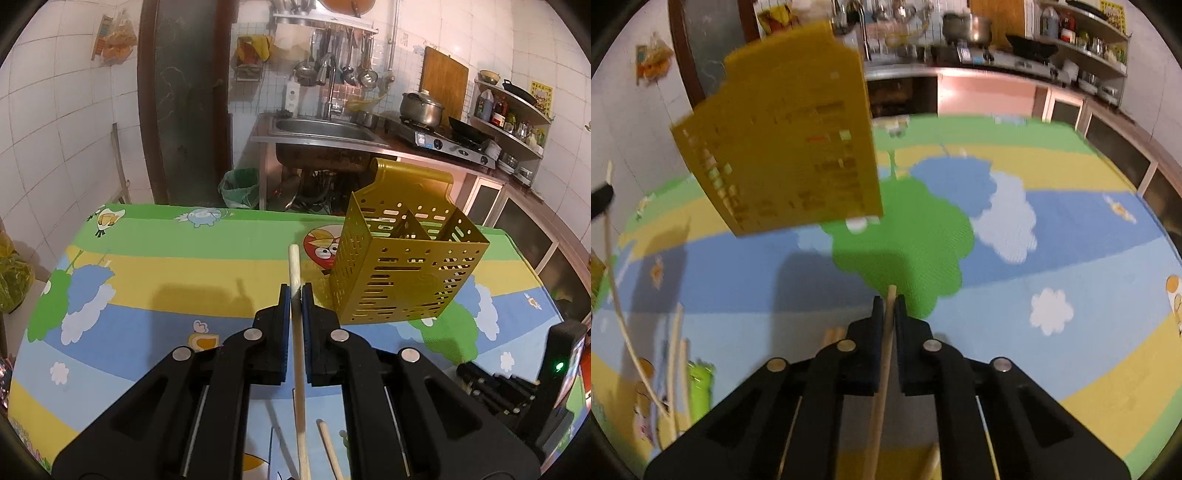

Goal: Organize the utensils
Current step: 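Lift the held chopsticks with both tools over the yellow slotted holder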

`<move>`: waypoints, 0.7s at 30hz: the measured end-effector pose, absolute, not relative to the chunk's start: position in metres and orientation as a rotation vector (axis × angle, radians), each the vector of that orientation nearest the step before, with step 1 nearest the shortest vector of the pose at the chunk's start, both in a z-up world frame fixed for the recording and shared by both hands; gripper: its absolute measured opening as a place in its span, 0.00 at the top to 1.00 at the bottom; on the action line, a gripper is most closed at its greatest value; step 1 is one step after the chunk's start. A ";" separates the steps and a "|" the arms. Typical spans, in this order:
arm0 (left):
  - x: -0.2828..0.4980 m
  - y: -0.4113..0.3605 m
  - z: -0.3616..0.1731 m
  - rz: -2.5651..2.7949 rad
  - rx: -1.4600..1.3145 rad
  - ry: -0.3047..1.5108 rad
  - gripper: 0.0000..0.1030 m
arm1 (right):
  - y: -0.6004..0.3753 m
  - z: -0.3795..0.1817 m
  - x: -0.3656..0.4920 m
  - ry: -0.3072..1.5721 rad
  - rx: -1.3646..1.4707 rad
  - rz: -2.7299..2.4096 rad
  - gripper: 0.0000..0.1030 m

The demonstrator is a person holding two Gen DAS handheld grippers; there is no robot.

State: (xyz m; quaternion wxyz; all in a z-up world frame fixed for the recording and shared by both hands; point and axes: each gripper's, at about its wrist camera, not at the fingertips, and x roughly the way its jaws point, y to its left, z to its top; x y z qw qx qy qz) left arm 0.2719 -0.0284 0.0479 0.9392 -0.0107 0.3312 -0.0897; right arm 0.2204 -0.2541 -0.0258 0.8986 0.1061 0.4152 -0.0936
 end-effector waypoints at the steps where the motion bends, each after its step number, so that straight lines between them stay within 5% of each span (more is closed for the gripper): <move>1: 0.269 -0.027 0.049 -0.182 -0.019 0.668 0.95 | -0.254 -0.018 0.218 0.827 0.227 -0.184 0.94; 13: 0.228 -0.023 0.064 -0.196 -0.035 0.550 0.95 | -0.248 0.083 0.177 0.373 0.181 -0.134 0.94; 21: 0.212 -0.020 0.066 -0.183 -0.029 0.491 0.95 | -0.238 0.080 0.162 0.287 0.136 -0.123 0.94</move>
